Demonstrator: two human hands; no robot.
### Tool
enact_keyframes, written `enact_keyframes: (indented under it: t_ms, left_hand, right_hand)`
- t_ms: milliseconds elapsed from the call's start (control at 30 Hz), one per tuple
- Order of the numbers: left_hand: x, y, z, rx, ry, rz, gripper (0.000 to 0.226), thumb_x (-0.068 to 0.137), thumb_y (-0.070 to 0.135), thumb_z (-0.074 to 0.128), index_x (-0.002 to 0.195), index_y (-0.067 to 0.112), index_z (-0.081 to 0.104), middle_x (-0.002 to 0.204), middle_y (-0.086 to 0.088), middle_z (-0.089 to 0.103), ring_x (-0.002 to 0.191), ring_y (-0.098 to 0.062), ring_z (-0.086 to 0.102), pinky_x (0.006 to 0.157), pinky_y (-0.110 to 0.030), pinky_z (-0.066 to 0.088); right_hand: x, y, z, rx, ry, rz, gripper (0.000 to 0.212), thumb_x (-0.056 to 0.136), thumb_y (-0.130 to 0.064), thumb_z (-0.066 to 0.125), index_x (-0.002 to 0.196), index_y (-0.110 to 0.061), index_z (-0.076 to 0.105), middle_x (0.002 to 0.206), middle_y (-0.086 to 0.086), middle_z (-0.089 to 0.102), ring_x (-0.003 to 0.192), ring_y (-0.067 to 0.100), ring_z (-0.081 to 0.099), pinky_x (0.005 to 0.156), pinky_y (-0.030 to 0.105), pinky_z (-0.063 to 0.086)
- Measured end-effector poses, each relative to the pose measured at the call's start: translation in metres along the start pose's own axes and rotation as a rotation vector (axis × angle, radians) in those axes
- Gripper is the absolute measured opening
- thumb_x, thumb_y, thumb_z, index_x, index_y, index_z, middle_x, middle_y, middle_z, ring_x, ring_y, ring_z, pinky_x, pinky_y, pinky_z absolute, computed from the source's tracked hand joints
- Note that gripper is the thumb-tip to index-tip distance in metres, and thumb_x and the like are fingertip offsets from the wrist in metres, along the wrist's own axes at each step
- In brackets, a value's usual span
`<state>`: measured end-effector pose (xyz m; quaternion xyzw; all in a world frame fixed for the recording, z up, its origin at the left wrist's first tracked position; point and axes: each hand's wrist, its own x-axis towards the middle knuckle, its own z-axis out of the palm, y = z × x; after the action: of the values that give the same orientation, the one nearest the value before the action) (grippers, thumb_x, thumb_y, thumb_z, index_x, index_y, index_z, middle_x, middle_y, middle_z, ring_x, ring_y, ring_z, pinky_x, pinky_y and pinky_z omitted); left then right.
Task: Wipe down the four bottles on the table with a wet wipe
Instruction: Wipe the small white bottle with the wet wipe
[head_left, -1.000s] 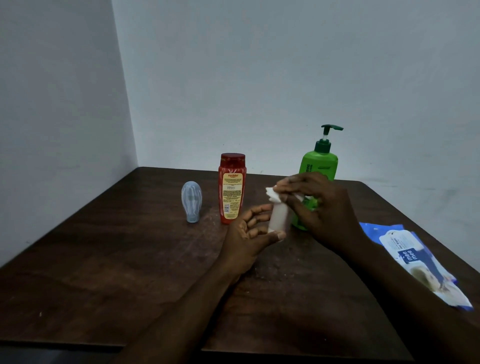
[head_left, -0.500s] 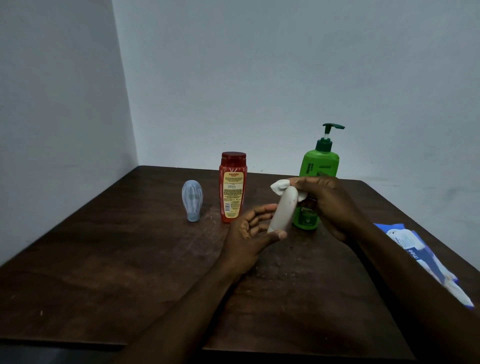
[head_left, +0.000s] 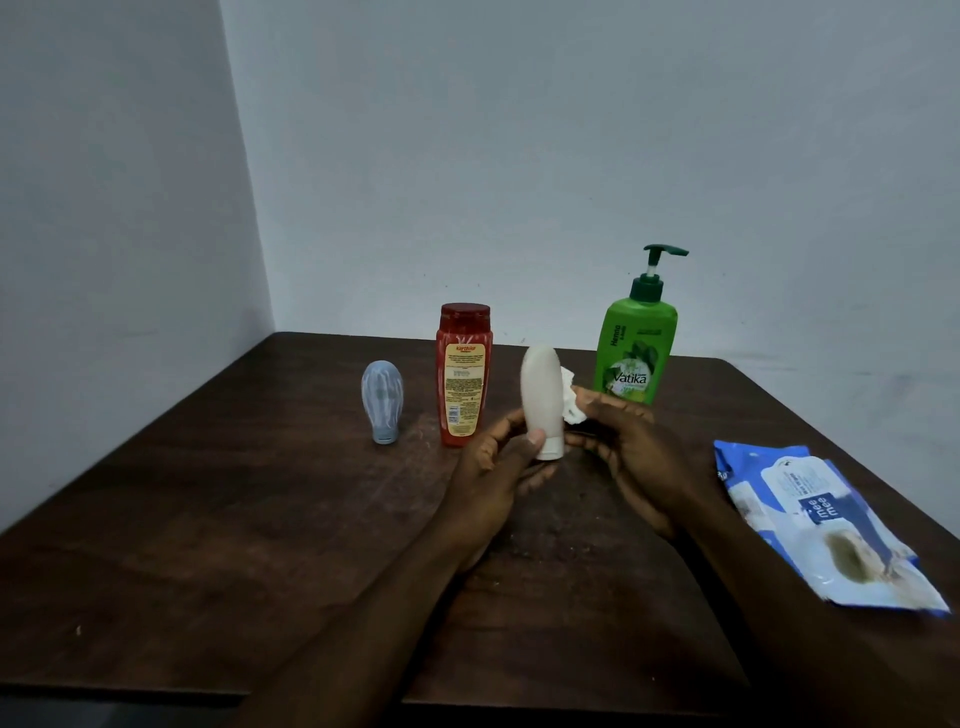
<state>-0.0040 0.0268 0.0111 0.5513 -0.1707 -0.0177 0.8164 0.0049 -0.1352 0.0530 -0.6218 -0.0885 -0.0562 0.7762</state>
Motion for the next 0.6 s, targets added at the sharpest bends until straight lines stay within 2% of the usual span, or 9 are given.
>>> enact_keyframes:
  t_ms: [67, 133, 200, 233, 300, 400, 500, 600]
  left_hand:
    - [0.002, -0.002, -0.001, -0.021, 0.004, -0.021, 0.026, 0.101, 0.018, 0.055, 0.125, 0.027, 0.060, 0.120, 0.006, 0.073, 0.112, -0.014, 0.069, 0.084, -0.022, 0.056]
    - [0.004, -0.002, -0.001, -0.037, 0.022, -0.020, 0.024, 0.102, 0.018, 0.052, 0.124, 0.027, 0.059, 0.118, 0.007, 0.074, 0.112, -0.014, 0.069, 0.083, -0.022, 0.056]
    - [0.005, -0.003, -0.002, -0.046, 0.041, -0.001, 0.025, 0.103, 0.017, 0.051, 0.126, 0.024, 0.058, 0.119, 0.004, 0.073, 0.112, -0.018, 0.069, 0.085, -0.027, 0.058]
    - [0.004, -0.003, -0.002, -0.042, 0.044, 0.010, 0.026, 0.103, 0.017, 0.051, 0.127, 0.022, 0.057, 0.120, 0.003, 0.073, 0.112, -0.020, 0.069, 0.086, -0.028, 0.058]
    - [0.003, -0.004, -0.001, -0.033, 0.048, 0.024, 0.028, 0.103, 0.014, 0.050, 0.130, 0.021, 0.055, 0.119, 0.003, 0.073, 0.111, -0.019, 0.070, 0.084, -0.029, 0.059]
    - [0.004, -0.002, -0.001, -0.033, 0.071, 0.053, 0.039, 0.104, 0.006, 0.046, 0.139, 0.024, 0.046, 0.129, 0.000, 0.066, 0.109, -0.016, 0.069, 0.081, -0.032, 0.060]
    - [0.004, 0.000, -0.003, -0.018, 0.062, 0.079, 0.049, 0.105, 0.004, 0.041, 0.148, 0.030, 0.039, 0.133, -0.001, 0.062, 0.109, -0.020, 0.070, 0.078, -0.038, 0.062]
    - [0.002, 0.001, 0.001, -0.040, 0.043, 0.018, 0.042, 0.105, 0.023, 0.042, 0.147, 0.029, 0.044, 0.132, 0.003, 0.064, 0.108, -0.018, 0.070, 0.080, -0.045, 0.062]
  right_hand:
    - [-0.001, 0.006, 0.000, -0.015, 0.021, 0.007, 0.024, 0.098, -0.009, 0.055, 0.116, -0.008, 0.070, 0.107, 0.010, 0.077, 0.091, 0.017, 0.073, 0.073, 0.024, 0.059]
    - [-0.003, 0.012, 0.000, -0.109, 0.054, -0.007, 0.027, 0.095, -0.012, 0.062, 0.121, -0.015, 0.070, 0.108, 0.005, 0.077, 0.089, 0.015, 0.073, 0.080, 0.028, 0.058]
    - [-0.006, 0.016, -0.001, -0.269, 0.082, -0.074, 0.028, 0.091, -0.024, 0.069, 0.118, -0.029, 0.071, 0.114, -0.003, 0.075, 0.100, 0.012, 0.071, 0.091, 0.034, 0.054]
    - [-0.009, 0.018, 0.000, -0.332, 0.087, -0.114, 0.028, 0.088, -0.029, 0.071, 0.116, -0.035, 0.071, 0.115, -0.008, 0.075, 0.105, 0.009, 0.070, 0.093, 0.032, 0.053]
    - [-0.015, 0.018, 0.002, -0.373, 0.103, -0.175, 0.027, 0.087, -0.029, 0.074, 0.112, -0.040, 0.071, 0.111, -0.016, 0.074, 0.103, 0.000, 0.069, 0.087, 0.021, 0.053]
    - [-0.020, 0.017, 0.005, -0.399, 0.149, -0.217, 0.030, 0.084, -0.022, 0.078, 0.112, -0.030, 0.073, 0.097, -0.023, 0.075, 0.093, -0.005, 0.070, 0.075, 0.011, 0.053]
    - [-0.025, 0.012, 0.011, -0.409, 0.138, -0.255, 0.029, 0.082, -0.015, 0.080, 0.108, -0.027, 0.075, 0.090, -0.019, 0.077, 0.085, -0.001, 0.073, 0.069, 0.011, 0.053]
    - [-0.026, 0.008, 0.017, -0.489, 0.130, -0.299, 0.022, 0.083, -0.013, 0.079, 0.098, -0.029, 0.078, 0.086, -0.012, 0.079, 0.077, 0.006, 0.075, 0.068, 0.019, 0.056]
